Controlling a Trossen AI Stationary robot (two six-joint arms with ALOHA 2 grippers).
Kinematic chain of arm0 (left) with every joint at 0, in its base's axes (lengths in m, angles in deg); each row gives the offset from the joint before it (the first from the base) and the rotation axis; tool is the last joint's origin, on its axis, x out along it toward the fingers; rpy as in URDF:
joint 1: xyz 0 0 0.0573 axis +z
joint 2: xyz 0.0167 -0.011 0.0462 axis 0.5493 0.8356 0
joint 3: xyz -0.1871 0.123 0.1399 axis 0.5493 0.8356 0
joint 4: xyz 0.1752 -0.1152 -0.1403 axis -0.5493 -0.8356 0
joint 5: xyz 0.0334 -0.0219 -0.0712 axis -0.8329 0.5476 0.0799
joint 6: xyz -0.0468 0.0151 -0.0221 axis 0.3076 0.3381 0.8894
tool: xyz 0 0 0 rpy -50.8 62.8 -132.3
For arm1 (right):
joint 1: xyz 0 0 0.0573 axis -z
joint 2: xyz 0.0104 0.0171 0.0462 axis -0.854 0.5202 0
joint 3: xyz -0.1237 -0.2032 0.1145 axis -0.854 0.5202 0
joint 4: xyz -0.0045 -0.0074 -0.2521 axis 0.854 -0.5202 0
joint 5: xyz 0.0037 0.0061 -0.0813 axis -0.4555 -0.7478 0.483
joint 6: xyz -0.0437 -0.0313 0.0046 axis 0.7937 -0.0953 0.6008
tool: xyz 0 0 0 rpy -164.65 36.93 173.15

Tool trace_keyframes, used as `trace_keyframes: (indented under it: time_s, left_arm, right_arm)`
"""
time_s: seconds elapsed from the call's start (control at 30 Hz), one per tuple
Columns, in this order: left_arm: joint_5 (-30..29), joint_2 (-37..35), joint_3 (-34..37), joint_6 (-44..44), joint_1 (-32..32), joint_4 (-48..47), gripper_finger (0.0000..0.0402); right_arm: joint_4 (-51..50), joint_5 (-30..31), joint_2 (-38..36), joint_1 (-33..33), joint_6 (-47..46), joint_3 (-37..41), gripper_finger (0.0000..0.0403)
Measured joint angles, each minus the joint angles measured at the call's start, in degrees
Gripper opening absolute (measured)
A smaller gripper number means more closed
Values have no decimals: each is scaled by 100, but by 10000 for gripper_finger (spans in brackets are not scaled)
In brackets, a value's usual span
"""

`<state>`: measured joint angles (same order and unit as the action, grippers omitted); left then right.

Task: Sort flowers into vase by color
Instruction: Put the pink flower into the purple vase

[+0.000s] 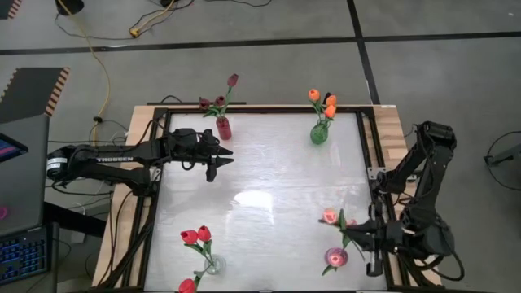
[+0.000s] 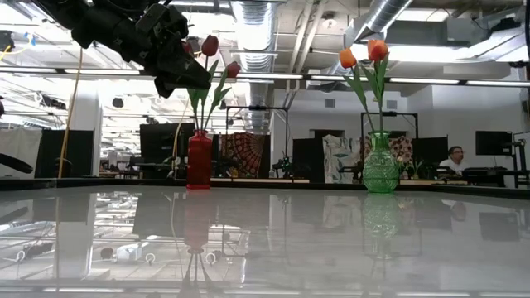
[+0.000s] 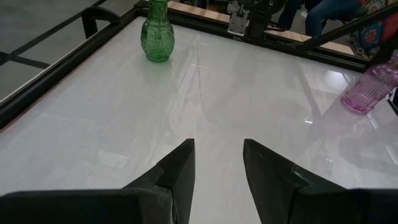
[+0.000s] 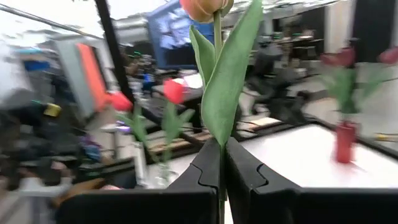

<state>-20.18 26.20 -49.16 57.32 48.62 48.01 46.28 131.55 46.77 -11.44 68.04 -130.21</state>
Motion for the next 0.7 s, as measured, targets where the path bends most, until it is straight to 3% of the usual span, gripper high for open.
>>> trace_keyframes:
  time_s: [0.17, 0.47, 0.7]
  left_arm:
    - [0, 0, 0, -2, 1, 0, 122]
    - [0, -1, 0, -2, -1, 0, 122]
    - [2, 0, 0, -4, 0, 0, 122]
  right_arm:
    - [444, -987, 0, 267, 100, 0, 35]
    - [641, -1798, -2, 529, 574, 0, 35]
    - [1214, -2695, -2, 579, 1878, 0, 35]
